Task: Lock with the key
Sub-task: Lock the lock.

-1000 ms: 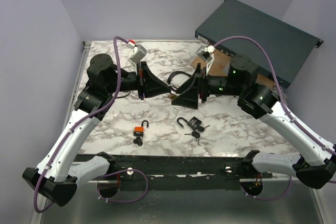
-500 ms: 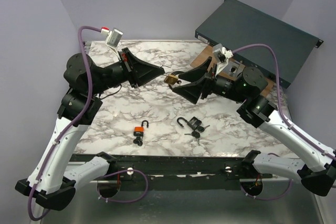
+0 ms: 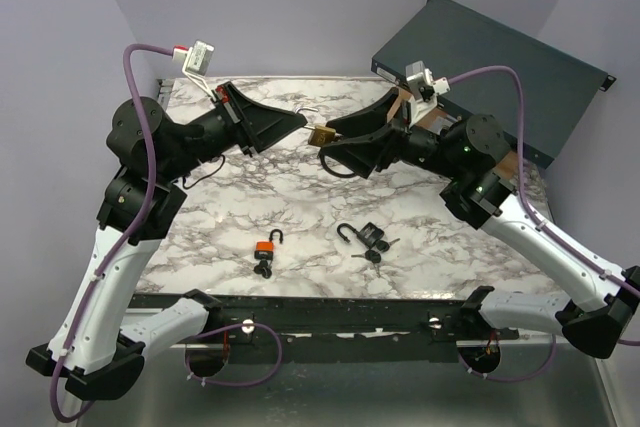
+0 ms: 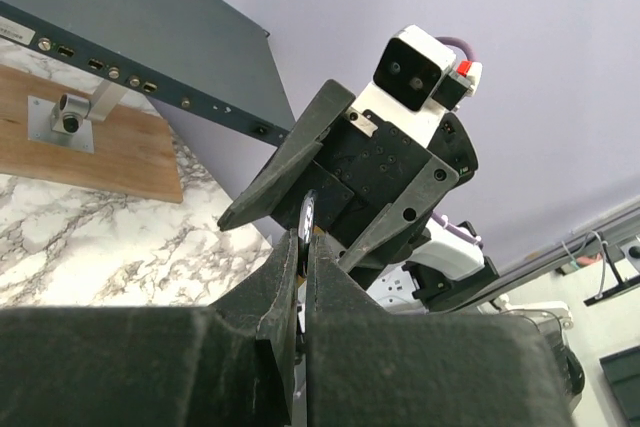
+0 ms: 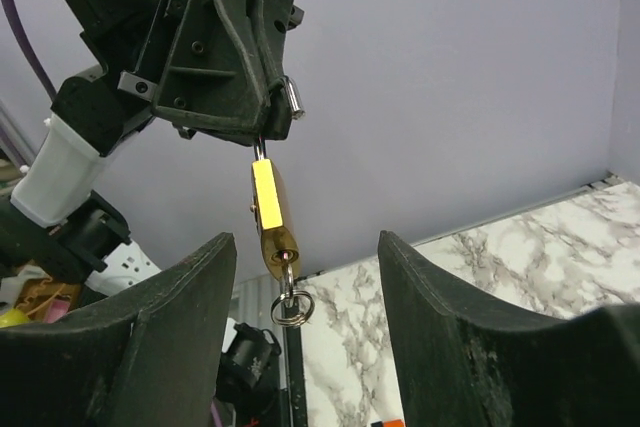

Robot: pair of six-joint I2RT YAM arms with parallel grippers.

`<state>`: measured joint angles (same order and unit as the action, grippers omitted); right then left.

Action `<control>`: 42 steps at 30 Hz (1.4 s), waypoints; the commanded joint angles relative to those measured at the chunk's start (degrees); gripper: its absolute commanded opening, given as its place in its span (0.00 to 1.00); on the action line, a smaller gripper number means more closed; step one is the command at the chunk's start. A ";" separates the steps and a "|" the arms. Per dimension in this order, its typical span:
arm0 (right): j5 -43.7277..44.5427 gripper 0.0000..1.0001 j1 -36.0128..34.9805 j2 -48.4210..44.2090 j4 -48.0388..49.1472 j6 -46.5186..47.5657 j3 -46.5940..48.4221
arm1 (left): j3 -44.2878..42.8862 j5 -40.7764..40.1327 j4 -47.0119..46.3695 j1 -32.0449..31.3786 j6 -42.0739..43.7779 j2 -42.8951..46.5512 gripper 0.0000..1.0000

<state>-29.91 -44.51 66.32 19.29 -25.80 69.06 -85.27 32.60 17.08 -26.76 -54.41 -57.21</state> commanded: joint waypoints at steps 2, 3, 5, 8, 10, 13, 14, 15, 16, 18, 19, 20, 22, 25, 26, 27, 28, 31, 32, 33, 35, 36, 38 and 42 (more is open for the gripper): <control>-3.05 0.60 -0.37 1.25 3.29 -1.74 1.96 | -2.35 -3.08 1.53 -0.28 -1.91 0.09 0.00; -3.05 0.59 -0.51 1.20 3.60 -1.94 1.96 | -2.25 -3.11 1.55 -0.30 -1.92 0.16 0.00; -3.11 0.57 -0.62 1.39 3.99 -2.31 2.09 | -2.11 -3.53 1.77 -0.31 -2.01 0.28 0.00; -3.44 0.54 -0.75 1.52 4.41 -2.85 2.11 | -1.86 -3.77 1.81 -0.31 -2.01 0.43 0.00; -3.62 0.53 -0.97 1.57 4.75 -3.15 2.05 | -1.68 -3.82 1.90 -0.30 -2.01 0.43 0.00; -3.97 0.50 -1.32 1.76 4.75 -3.43 2.30 | -1.06 -4.18 1.45 -0.31 -2.26 0.67 0.00; -4.10 0.49 -1.44 2.02 4.51 -3.40 2.44 | -0.81 -4.29 1.07 -0.28 -2.35 0.87 0.00; -4.12 0.48 -1.55 2.13 4.31 -3.40 2.49 | -0.77 -4.30 0.94 -0.24 -2.36 0.83 0.00; -3.95 0.47 -1.67 2.14 4.27 -3.40 2.42 | -0.84 -4.25 1.01 -0.29 -2.36 0.79 0.00; -3.54 0.45 -1.86 2.01 4.45 -3.45 2.22 | -0.76 -4.19 0.94 -0.28 -2.45 0.69 0.00; -3.33 0.44 -1.88 1.96 4.55 -3.40 2.14 | -0.61 -4.21 0.94 -0.30 -2.45 0.65 0.00; -3.08 0.42 -1.90 1.96 4.50 -3.46 2.22 | -0.52 -4.28 0.94 -0.30 -2.45 0.78 0.00; -2.49 0.39 -1.92 1.74 4.44 -3.42 2.22 | -0.35 -4.24 0.92 -0.23 -2.46 0.84 0.00; -1.95 0.34 -1.98 1.80 4.20 -3.40 2.39 | -0.02 -4.29 0.81 -0.23 -2.40 1.05 0.00; -1.87 0.32 -1.99 1.87 4.04 -3.45 2.56 | 0.10 -4.29 0.80 -0.30 -2.46 1.05 0.00; -1.73 0.30 -2.03 1.96 4.09 -3.54 2.57 | 0.24 -4.19 0.71 -0.31 -2.45 1.05 0.00; -1.60 0.30 -1.98 2.03 4.09 -3.56 2.66 | 0.20 -4.13 0.70 -0.28 -2.45 0.99 0.00; -0.99 0.29 -1.98 2.14 4.27 -3.91 2.71 | 0.49 -3.86 0.56 -0.30 -2.46 1.04 0.00; -0.90 0.29 -1.98 2.27 4.12 -3.96 2.81 | 0.63 -3.86 0.52 -0.26 -2.45 1.14 0.00; -0.70 0.29 -1.99 2.27 4.01 -3.94 2.92 | 0.80 -3.81 0.41 -0.30 -2.45 1.21 0.00; -0.59 0.29 -2.00 2.52 3.77 -3.90 3.10 | 1.07 -3.75 0.37 -0.26 -2.45 1.31 0.00; -0.59 0.28 -2.06 2.65 3.59 -3.87 3.25 | 1.16 -3.69 0.25 -0.26 -2.54 1.31 0.00; -0.76 0.25 -2.07 3.01 3.07 -3.82 3.62 | 1.26 -3.72 0.15 -0.27 -2.54 1.45 0.00; -0.76 0.13 -2.07 3.15 2.32 -3.60 3.58 | 1.17 -3.59 0.02 -0.31 -2.40 1.30 0.00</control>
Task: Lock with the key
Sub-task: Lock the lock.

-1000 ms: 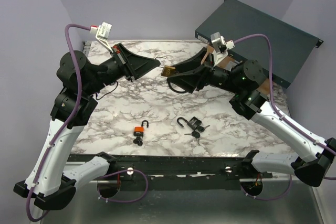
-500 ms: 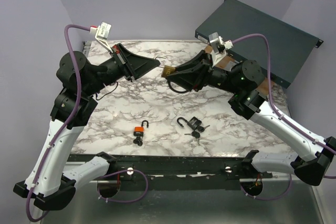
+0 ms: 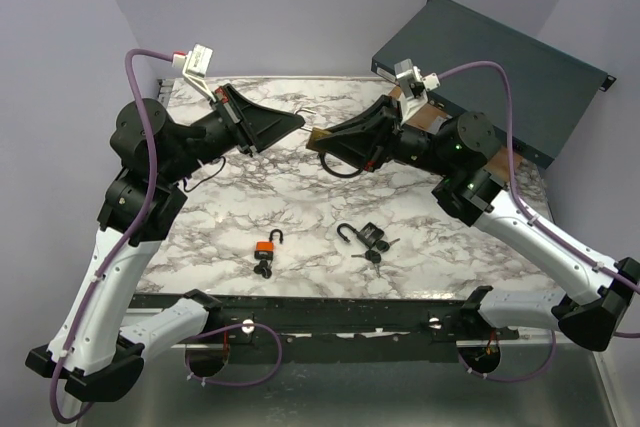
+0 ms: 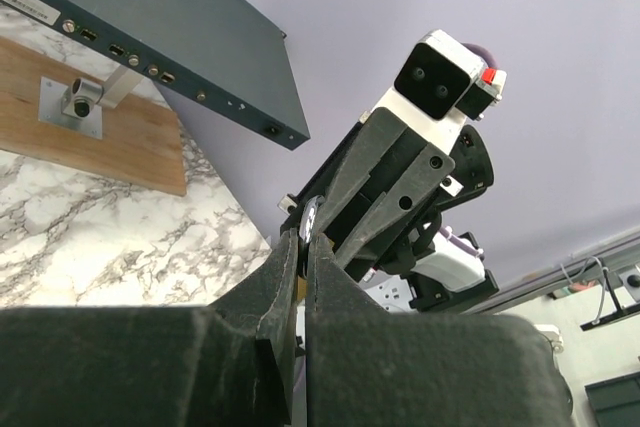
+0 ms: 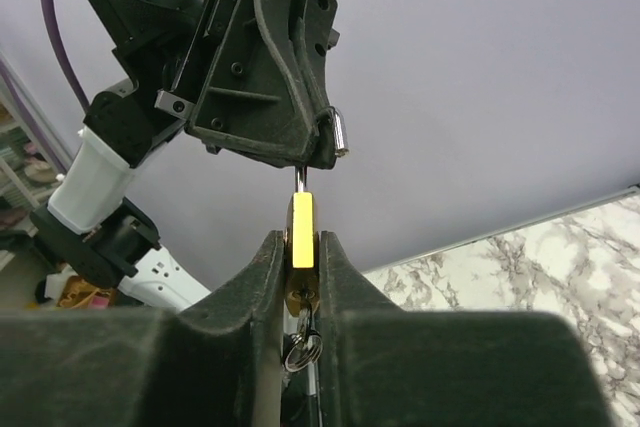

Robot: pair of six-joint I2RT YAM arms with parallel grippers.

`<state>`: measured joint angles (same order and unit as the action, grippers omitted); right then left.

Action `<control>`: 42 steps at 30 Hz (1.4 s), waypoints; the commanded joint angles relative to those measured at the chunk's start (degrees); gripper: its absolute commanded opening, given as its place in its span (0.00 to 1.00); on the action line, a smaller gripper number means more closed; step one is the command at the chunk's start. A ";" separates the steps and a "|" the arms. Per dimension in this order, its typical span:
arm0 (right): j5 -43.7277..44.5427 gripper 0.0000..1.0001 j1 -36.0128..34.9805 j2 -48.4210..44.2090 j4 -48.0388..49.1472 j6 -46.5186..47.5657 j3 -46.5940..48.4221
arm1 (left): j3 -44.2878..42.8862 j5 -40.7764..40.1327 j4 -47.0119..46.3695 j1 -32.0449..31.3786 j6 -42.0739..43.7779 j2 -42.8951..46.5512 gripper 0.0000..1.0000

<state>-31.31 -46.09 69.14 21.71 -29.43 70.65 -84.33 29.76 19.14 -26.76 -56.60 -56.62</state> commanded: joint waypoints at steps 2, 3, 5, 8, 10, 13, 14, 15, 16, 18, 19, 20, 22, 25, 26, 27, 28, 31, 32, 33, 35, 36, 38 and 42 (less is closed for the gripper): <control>0.79 0.01 -0.65 0.34 -0.67 0.21 2.10 | 0.27 -0.66 -1.86 -0.31 -0.14 0.65 0.00; 0.98 0.01 -0.72 0.30 -1.01 0.35 2.04 | 0.18 -0.53 -1.81 -0.30 0.10 0.53 0.00; 1.43 0.01 -0.83 -0.03 -2.28 0.82 2.24 | -0.44 -0.15 -0.63 -0.29 1.84 0.20 0.00; 2.12 0.01 -0.85 -0.66 -6.90 1.36 3.72 | -2.68 -2.13 6.01 -0.29 10.98 0.35 0.28; 1.03 0.01 -0.85 -1.68 -9.67 0.37 4.05 | -3.02 -6.21 9.68 -0.18 19.16 2.02 0.47; -2.18 0.01 -0.85 -2.72 -13.45 -1.58 4.58 | -3.39 -8.13 10.66 -0.22 30.57 4.34 0.57; -3.22 0.01 -0.91 -2.89 -14.33 -2.54 4.61 | -3.69 -6.71 10.08 -0.22 34.12 4.92 0.57; -4.58 0.00 -0.85 -2.88 -14.88 -3.46 4.67 | -3.81 -5.02 9.40 -0.22 36.13 5.12 0.57; -6.04 0.01 -0.85 -2.79 -15.57 -4.62 4.80 | -4.00 -2.19 8.33 -0.22 38.31 5.50 0.57; -8.97 0.01 -0.85 -2.19 -16.79 -6.34 5.36 | -3.99 5.26 6.00 -0.21 41.32 5.60 0.57; -10.39 0.01 -0.85 -1.97 -17.12 -7.22 5.58 | -3.90 9.57 4.91 -0.14 42.69 5.47 0.57; -11.41 0.01 -0.84 -1.83 -17.14 -7.87 5.62 | -3.63 13.23 3.53 -0.20 43.39 5.20 0.57; -12.37 0.01 -0.85 -2.12 -17.59 -8.55 5.72 | -3.73 19.61 2.37 -0.19 44.31 4.51 0.57; -13.05 0.01 -0.92 -2.67 -18.58 -8.81 6.36 | -5.25 28.00 3.87 -0.21 45.42 2.19 0.55; -13.28 0.01 -0.85 -2.83 -19.04 -8.82 6.76 | -5.11 30.26 3.83 -0.22 45.32 1.74 0.55; -13.52 0.01 -0.89 -2.95 -19.44 -8.85 7.12 | -4.84 31.78 3.10 -0.20 44.83 1.53 0.55; -13.75 0.01 -0.85 -3.11 -19.66 -8.81 7.34 | -4.49 33.28 2.48 -0.28 44.29 1.39 0.55; -14.15 0.01 -0.87 -3.25 -20.18 -8.85 7.88 | -3.00 37.20 -0.36 -0.29 42.32 1.28 0.55; -14.15 0.01 -0.87 -3.30 -20.54 -8.73 8.15 | -2.52 38.66 -1.18 -0.31 41.53 1.33 0.54; -14.17 0.01 -0.87 -3.12 -20.79 -8.65 8.41 | -2.10 39.39 -1.32 -0.26 41.27 1.36 0.53; -14.26 0.01 -0.88 -3.05 -21.18 -8.57 8.80 | -1.18 40.31 -1.85 -0.34 40.64 1.35 0.52; -14.24 0.01 -0.89 -3.11 -21.19 -8.54 8.87 | -0.70 40.58 -1.88 -0.37 40.53 1.41 0.51; -13.88 0.01 -0.92 -3.23 -21.40 -8.31 9.05 | 0.11 40.75 -1.99 -0.38 40.43 1.83 0.49; -13.02 0.01 -0.87 -3.30 -22.80 -7.42 9.91 | 1.47 40.48 -1.81 -0.39 40.36 2.95 0.47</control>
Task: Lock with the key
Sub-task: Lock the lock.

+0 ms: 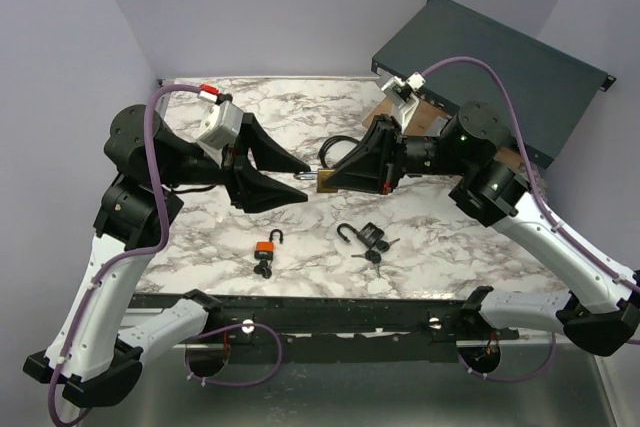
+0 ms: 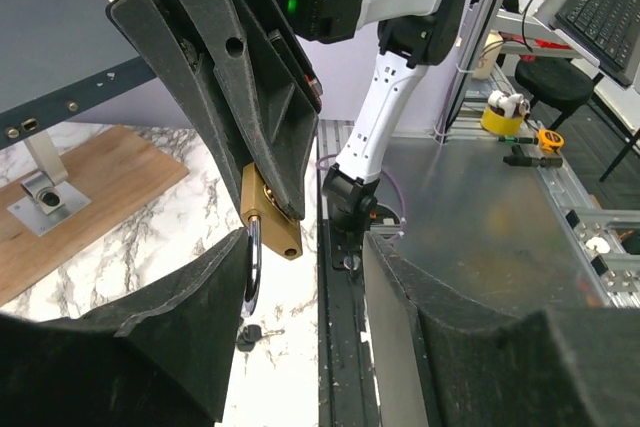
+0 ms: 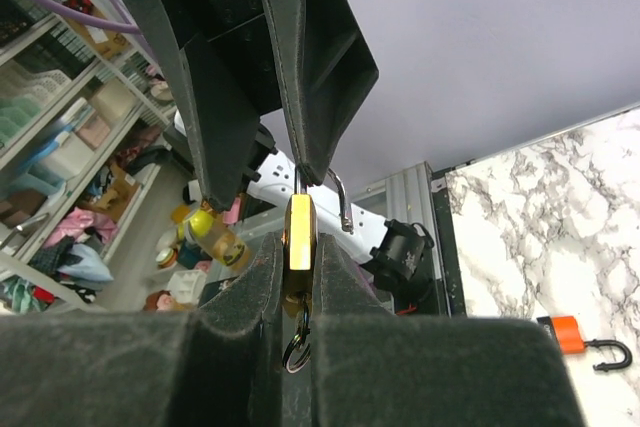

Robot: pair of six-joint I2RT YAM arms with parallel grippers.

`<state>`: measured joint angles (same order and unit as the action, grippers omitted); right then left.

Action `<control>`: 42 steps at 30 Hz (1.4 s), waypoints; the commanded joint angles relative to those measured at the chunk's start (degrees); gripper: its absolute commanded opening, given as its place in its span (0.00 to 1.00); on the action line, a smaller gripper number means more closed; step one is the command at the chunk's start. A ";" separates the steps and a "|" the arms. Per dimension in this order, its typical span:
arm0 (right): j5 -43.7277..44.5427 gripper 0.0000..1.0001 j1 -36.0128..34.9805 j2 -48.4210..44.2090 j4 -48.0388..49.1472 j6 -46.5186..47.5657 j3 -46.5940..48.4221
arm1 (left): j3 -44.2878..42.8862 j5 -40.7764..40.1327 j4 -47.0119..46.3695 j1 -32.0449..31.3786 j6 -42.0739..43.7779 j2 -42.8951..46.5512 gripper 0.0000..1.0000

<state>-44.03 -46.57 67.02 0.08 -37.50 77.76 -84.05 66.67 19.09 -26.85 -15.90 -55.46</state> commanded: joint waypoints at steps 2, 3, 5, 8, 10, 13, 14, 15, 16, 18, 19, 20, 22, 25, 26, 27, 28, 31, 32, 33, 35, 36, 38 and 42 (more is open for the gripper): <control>0.13 0.01 -0.40 -1.06 -2.20 1.09 3.29 | 1.53 2.91 -1.78 -0.30 -0.60 2.17 0.45; 0.32 0.01 -0.43 -0.95 -2.50 1.37 3.66 | 1.64 2.56 -1.74 -0.31 -0.78 2.34 0.44; 0.63 0.01 -0.37 -1.02 -2.71 1.59 4.22 | 1.61 1.20 -1.19 -0.30 -0.97 2.38 0.42; 0.95 0.01 -0.46 -1.29 -2.97 1.93 4.69 | 1.26 -1.82 1.14 -0.30 -0.63 2.00 0.40; 0.89 0.01 -0.37 -1.31 -2.97 2.14 4.87 | 0.96 -3.44 2.18 -0.27 -0.78 1.62 0.37; 0.92 0.01 -0.38 -1.10 -2.99 2.20 5.01 | 0.86 -5.12 1.82 -0.29 -2.14 1.23 0.29; 0.95 0.01 -0.44 -1.02 -3.08 2.24 4.93 | 0.82 -5.48 1.62 -0.28 -2.56 1.16 0.27; 1.12 0.01 -0.42 -1.02 -3.13 2.26 4.91 | 0.65 -5.68 1.63 -0.31 -2.88 1.08 0.26; 1.22 0.01 -0.44 -1.10 -3.24 2.46 4.88 | 0.53 -5.71 1.56 -0.28 -3.12 0.97 0.25; 1.57 0.00 -0.40 -1.19 -3.65 2.86 4.83 | 0.60 -5.94 1.23 -0.28 -3.79 0.99 0.24; 1.79 0.01 -0.45 -1.23 -3.98 3.11 4.92 | 0.48 -6.15 1.25 -0.28 -4.02 0.98 0.23; 2.13 0.00 -0.42 -1.28 -4.23 3.40 4.92 | 0.25 -6.29 1.53 -0.22 -4.13 0.93 0.22; 2.84 0.01 -0.42 -1.53 -4.63 3.88 4.92 | -0.28 -6.47 2.68 -0.24 -3.90 0.54 0.21; 3.07 0.01 -0.45 -1.67 -5.19 4.38 5.34 | -0.42 -7.16 3.79 -0.26 -3.61 0.44 0.20; 3.07 0.01 -0.42 -1.65 -5.22 4.45 5.39 | -0.41 -7.45 3.92 -0.27 -3.61 0.44 0.19; 3.07 0.01 -0.42 -1.66 -5.25 4.49 5.47 | -0.41 -7.61 4.14 -0.23 -3.70 0.50 0.17; 3.07 0.01 -0.37 -1.67 -5.26 4.54 5.47 | -0.55 -7.61 4.21 -0.30 -3.70 0.44 0.17; 3.37 0.01 -0.39 -1.79 -5.43 4.82 5.47 | -0.83 -7.89 4.68 -0.27 -3.49 0.41 0.16; 3.50 0.01 -0.42 -1.92 -5.59 5.01 5.45 | -0.93 -8.09 5.03 -0.31 -3.36 0.44 0.15; 3.60 0.01 -0.42 -1.98 -5.69 5.14 5.49 | -1.02 -8.59 5.19 -0.29 -3.26 0.51 0.15; 3.68 0.01 -0.40 -1.98 -6.02 5.30 5.50 | -1.07 -9.33 5.34 -0.29 -3.26 0.53 0.14; 3.62 0.01 -0.40 -1.99 -6.06 5.38 5.45 | -1.19 -9.65 5.37 -0.31 -3.41 0.53 0.14; 3.69 0.01 -0.43 -2.02 -6.14 5.48 5.26 | -1.38 -10.35 5.22 -0.31 -3.64 0.52 0.13; 3.84 0.01 -0.39 -2.13 -6.23 5.36 4.94 | -1.62 -10.96 5.19 -0.30 -4.09 0.28 0.12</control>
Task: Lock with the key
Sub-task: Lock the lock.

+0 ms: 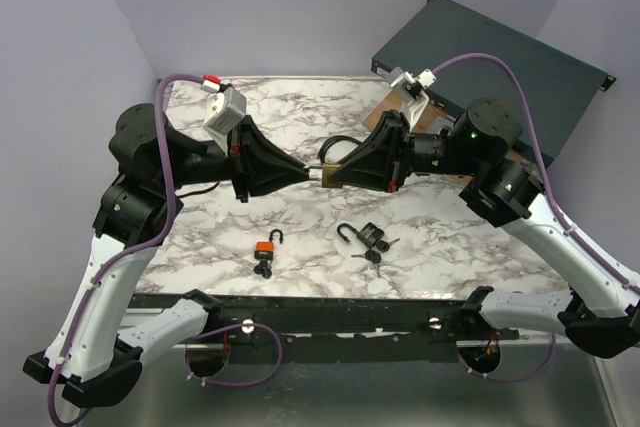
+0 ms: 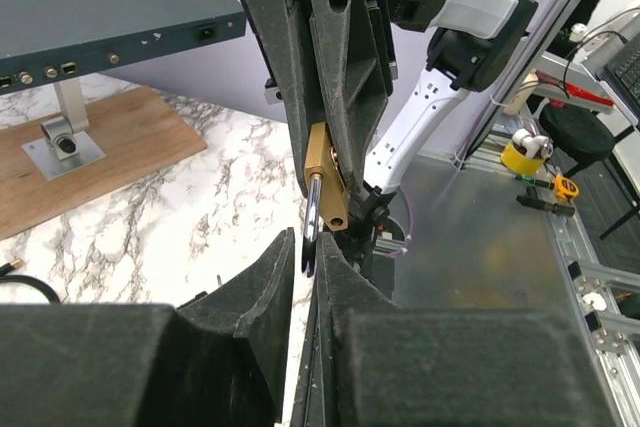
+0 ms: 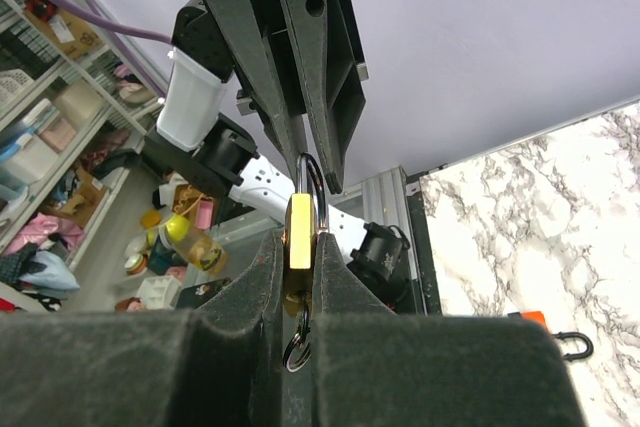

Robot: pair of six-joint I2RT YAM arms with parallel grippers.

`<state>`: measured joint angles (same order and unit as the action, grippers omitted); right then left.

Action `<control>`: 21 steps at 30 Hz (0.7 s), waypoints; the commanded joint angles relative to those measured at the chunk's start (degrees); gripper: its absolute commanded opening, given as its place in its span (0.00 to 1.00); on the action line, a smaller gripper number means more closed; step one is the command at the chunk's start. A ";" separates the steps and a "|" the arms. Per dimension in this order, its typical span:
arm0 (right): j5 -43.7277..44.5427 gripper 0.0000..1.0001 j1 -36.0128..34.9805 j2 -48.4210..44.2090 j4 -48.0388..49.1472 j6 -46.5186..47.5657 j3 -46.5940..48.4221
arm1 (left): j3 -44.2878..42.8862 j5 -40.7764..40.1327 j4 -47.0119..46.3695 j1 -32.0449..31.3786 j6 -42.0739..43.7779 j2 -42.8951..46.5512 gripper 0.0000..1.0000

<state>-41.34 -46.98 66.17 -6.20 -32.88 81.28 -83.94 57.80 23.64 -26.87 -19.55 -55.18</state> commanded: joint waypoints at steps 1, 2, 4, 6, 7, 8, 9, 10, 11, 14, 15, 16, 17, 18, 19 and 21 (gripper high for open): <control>1.25 0.01 -0.03 -1.40 0.04 0.84 1.32 | -1.75 -2.12 0.76 -0.28 -0.49 -0.22 0.11; 1.45 0.01 -0.03 -1.40 -0.08 0.84 1.29 | -1.67 -2.31 0.77 -0.29 -0.57 -0.23 0.10; 1.69 0.01 -0.02 -1.60 -0.13 1.11 1.41 | -1.53 -2.43 0.89 -0.27 -0.66 -0.41 0.08; 1.96 0.00 -0.01 -1.60 -0.30 1.38 1.34 | -1.40 -2.52 0.80 -0.28 -0.92 -0.46 0.04; 2.05 0.01 0.04 -1.58 -0.44 1.72 1.15 | -1.41 -2.55 0.77 -0.28 -1.14 -0.55 0.02; 2.22 0.01 0.03 -1.58 -0.49 2.03 1.03 | -1.47 -2.58 0.59 -0.26 -1.54 -0.62 0.00; 2.46 0.01 0.05 -1.75 -0.57 2.49 0.71 | -1.41 -2.65 0.40 -0.28 -2.15 -0.64 0.00; 2.69 0.01 -0.01 -1.75 -0.57 3.03 0.45 | -1.40 -2.74 0.28 -0.23 -2.75 -0.70 0.00; 3.18 0.01 -0.02 -1.97 -0.59 3.63 0.20 | -1.44 -2.82 0.11 -0.28 -3.47 -0.73 0.00; 4.67 0.01 -0.09 -2.55 -0.25 5.92 -0.88 | -1.31 -3.09 -0.34 -0.26 -5.73 -1.02 0.00; 4.99 0.01 -0.05 -2.77 0.06 6.91 -1.41 | -1.25 -3.31 -0.48 -0.28 -6.55 -1.04 0.00; 5.13 0.01 -0.04 -2.96 0.55 7.54 -2.05 | -1.29 -3.31 -0.66 -0.24 -7.54 -1.28 0.00; 5.40 0.01 -0.04 -3.04 1.11 8.14 -2.53 | -1.31 -3.31 -0.74 -0.28 -8.28 -1.42 0.00; 5.51 0.01 -0.10 -2.99 1.31 8.80 -2.76 | -1.16 -3.26 -1.22 -0.29 -9.45 -1.55 0.00; 5.23 0.01 -0.04 -2.93 1.56 9.28 -2.97 | -1.00 -3.36 -1.58 -0.27 -10.43 -1.64 0.00; 4.65 0.01 -0.06 -2.81 2.45 9.58 -3.23 | -0.65 -3.96 -1.76 -0.43 -11.32 -1.64 0.00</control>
<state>-37.63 -46.92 64.05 -6.42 -26.39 79.11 -83.99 56.03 23.62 -27.03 -26.61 -56.82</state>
